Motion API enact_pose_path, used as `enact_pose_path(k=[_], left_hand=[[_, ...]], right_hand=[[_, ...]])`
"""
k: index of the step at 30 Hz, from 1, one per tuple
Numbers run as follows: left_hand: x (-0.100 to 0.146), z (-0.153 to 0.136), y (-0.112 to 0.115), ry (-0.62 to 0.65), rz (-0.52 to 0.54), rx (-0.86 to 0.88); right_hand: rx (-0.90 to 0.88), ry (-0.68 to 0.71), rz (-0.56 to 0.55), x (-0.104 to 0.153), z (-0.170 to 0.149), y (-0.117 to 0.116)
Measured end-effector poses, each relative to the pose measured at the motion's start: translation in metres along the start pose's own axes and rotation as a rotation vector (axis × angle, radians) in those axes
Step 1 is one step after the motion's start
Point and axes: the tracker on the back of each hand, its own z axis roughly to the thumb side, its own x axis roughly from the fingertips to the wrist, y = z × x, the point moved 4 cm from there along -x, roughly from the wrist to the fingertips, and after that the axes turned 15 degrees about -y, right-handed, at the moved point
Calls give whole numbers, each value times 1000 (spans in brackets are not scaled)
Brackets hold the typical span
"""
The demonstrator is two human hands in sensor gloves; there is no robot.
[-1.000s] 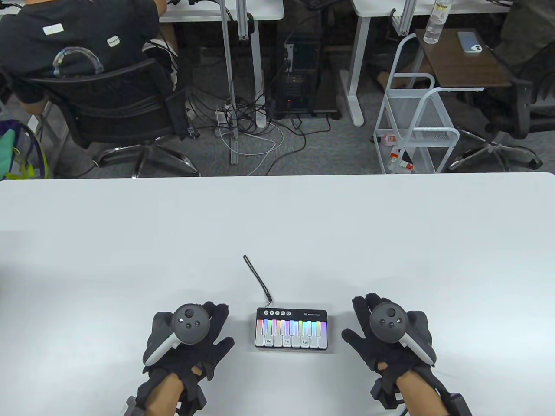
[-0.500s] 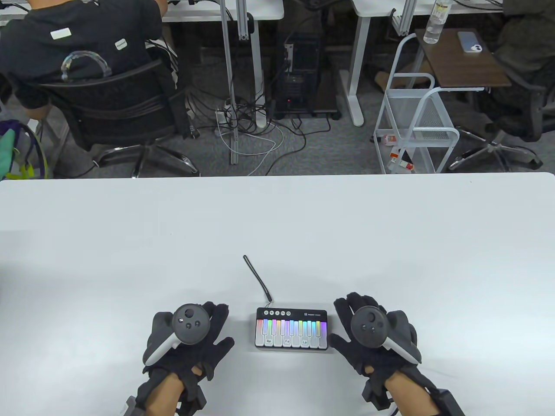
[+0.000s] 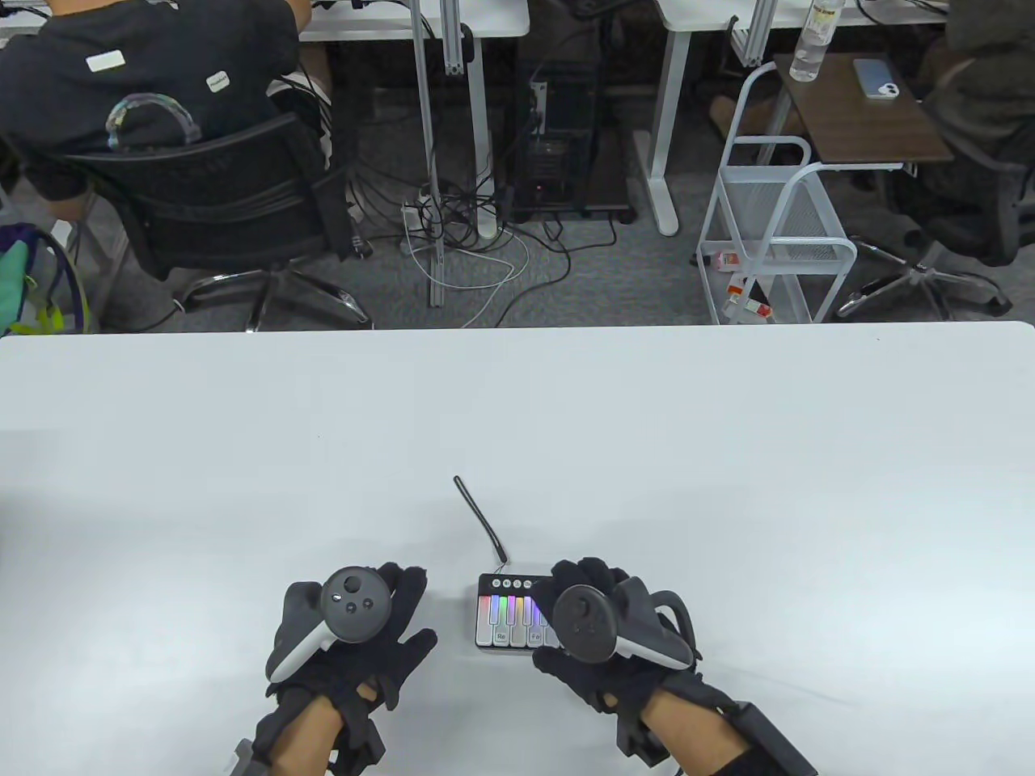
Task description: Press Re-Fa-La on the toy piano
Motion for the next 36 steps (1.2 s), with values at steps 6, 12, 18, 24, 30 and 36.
enact_pose_path(k=[6,12,18,24,30,36], left_hand=[[0,0,0,1,-2,1],[0,0,0,1,-2,1],[0,0,0,1,-2,1],[0,0,0,1,-2,1],[0,0,0,1,-2,1],[0,0,0,1,-2,1]], right_hand=[[49,39,17,-3,20,-11],[101,66,22,-6,33,-19],[137,75,22,-9,40,-25],[155,78,20,-10,44,-27],[184,71,32,-11,44,-31],[148,65,23,-8,40,-22]])
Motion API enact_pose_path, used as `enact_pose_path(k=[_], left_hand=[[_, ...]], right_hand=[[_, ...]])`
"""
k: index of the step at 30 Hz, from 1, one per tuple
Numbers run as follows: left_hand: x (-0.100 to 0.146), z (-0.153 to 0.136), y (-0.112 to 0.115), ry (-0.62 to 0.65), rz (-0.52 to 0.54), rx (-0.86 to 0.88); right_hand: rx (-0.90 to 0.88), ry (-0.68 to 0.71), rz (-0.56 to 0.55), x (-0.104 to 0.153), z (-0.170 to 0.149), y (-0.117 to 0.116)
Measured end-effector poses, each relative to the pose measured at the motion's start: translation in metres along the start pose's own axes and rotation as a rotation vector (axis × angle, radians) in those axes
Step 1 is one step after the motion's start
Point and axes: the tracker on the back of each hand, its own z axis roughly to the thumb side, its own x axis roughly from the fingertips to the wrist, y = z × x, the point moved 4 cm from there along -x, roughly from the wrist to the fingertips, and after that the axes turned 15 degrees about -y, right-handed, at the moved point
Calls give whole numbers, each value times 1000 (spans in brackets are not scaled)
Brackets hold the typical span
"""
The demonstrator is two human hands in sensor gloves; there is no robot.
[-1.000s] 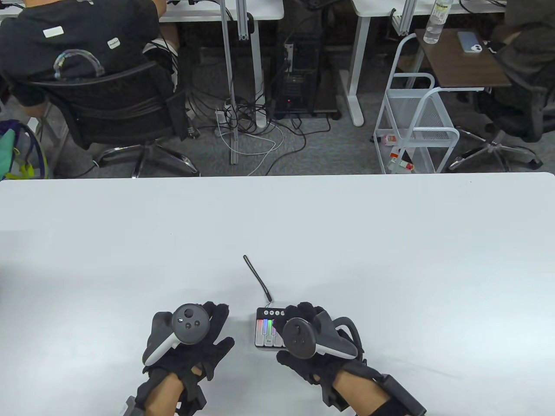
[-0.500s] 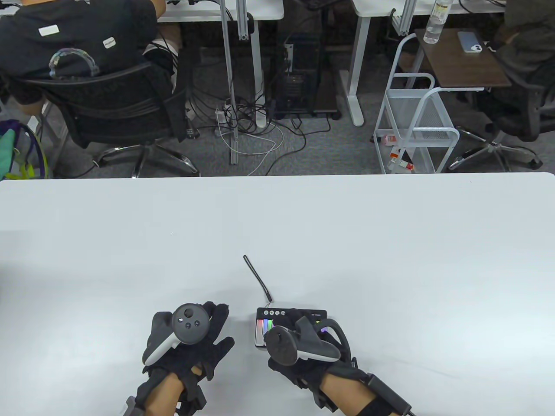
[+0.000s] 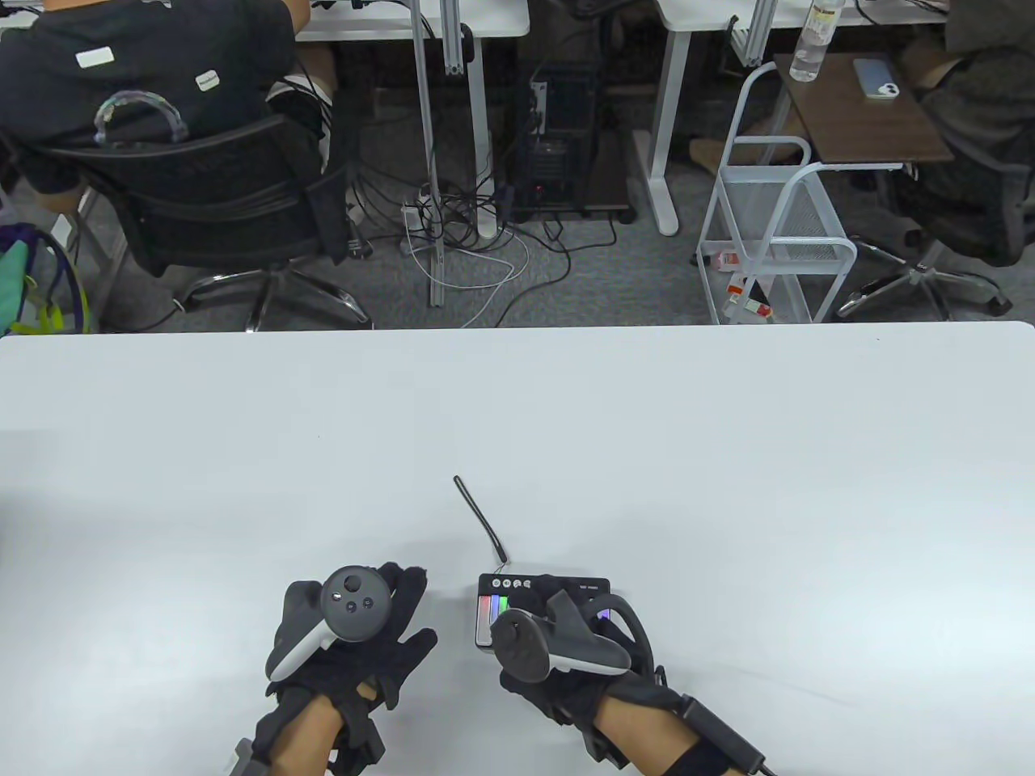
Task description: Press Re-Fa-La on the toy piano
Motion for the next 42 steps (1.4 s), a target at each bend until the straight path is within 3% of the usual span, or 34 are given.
enact_pose_path(k=[14,42], left_hand=[[0,0,0,-3,-4,0],[1,-1,-1,-3,-5,2]], right_hand=[[-17,-52,21,6,-24,-2],[3,-48,10,8,-24,-6]])
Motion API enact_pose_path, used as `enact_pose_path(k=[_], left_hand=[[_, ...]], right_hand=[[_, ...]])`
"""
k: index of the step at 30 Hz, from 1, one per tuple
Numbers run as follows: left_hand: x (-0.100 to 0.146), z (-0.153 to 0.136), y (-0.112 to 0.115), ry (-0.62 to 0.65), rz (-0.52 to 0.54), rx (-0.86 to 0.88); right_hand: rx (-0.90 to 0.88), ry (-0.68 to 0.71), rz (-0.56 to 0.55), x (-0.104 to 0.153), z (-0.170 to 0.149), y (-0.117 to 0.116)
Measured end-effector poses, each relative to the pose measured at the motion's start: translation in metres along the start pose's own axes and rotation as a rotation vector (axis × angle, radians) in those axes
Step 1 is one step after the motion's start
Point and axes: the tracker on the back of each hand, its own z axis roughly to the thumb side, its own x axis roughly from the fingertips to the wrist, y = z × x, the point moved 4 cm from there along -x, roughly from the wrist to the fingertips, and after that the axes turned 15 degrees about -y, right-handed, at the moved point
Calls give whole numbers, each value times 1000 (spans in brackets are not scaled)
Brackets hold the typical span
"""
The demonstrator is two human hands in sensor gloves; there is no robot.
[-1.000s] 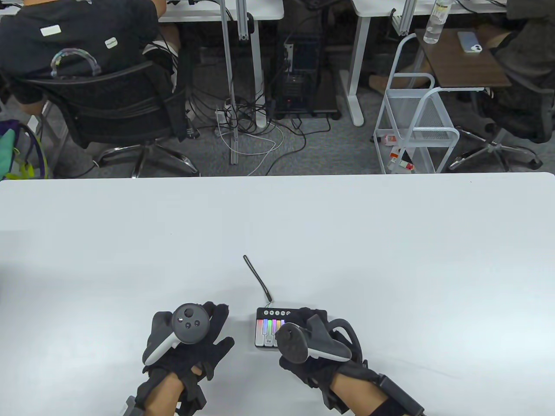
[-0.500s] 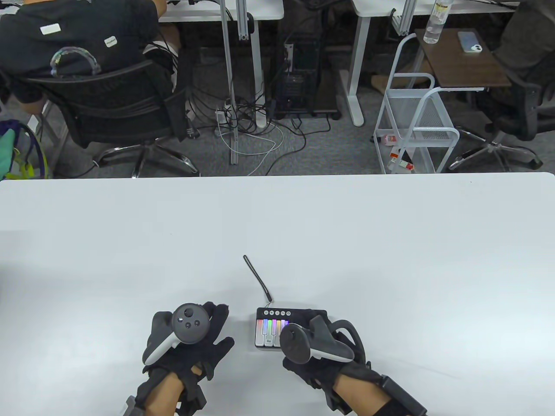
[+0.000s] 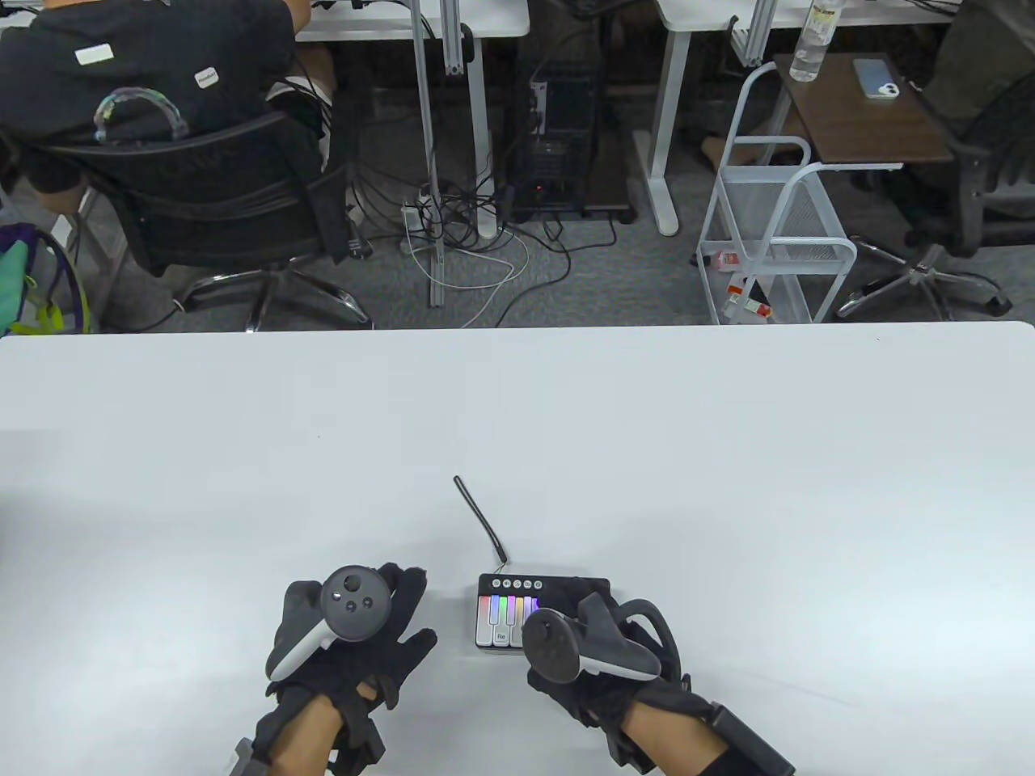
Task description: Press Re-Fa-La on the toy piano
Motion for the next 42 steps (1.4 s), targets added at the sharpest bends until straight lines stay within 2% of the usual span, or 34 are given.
enact_pose_path(k=[21,42], left_hand=[[0,0,0,-2,-1,-1],[1,1,0,-6,-5,-6]], right_hand=[[-46,-52,21,9,-31,6],[-37,-55,19,13,-35,4]])
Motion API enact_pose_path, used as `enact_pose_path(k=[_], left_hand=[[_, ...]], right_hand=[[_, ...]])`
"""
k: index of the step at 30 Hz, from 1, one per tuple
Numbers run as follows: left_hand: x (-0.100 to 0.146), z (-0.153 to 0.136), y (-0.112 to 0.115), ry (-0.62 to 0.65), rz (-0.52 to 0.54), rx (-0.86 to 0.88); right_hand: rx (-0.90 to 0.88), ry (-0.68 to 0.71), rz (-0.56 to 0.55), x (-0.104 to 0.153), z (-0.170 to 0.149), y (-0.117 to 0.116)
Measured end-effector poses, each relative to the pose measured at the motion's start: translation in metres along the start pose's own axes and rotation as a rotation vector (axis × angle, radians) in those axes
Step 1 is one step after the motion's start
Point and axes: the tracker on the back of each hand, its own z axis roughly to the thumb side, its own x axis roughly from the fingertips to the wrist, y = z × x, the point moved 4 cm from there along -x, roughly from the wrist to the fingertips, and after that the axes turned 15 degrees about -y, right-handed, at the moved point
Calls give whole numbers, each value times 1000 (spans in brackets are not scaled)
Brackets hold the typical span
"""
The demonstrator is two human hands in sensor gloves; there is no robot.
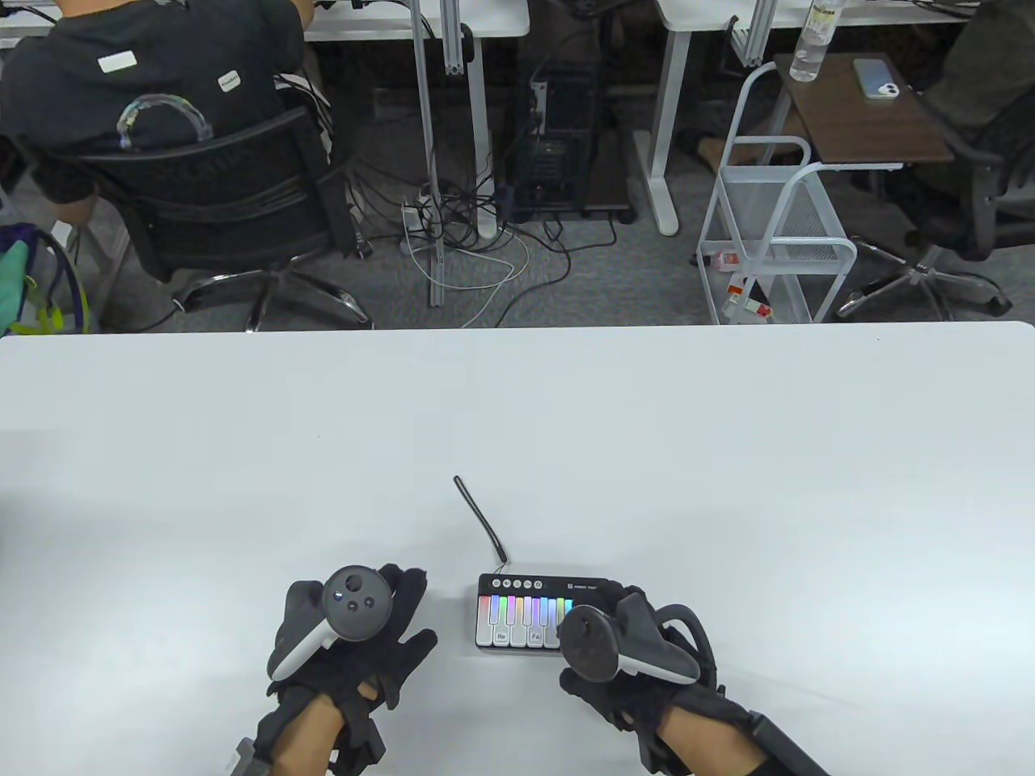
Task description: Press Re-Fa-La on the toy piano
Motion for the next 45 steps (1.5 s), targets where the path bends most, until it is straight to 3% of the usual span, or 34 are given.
enact_pose_path(k=[10,21,45], left_hand=[[0,0,0,0,0,0],[0,0,0,-3,-3,-3],[0,1,-1,4,-2,3]], right_hand=[[20,1,-2,2,0,-5],[-19,4,-18,0,5,9],[-37,-16,0,-51,54,26]])
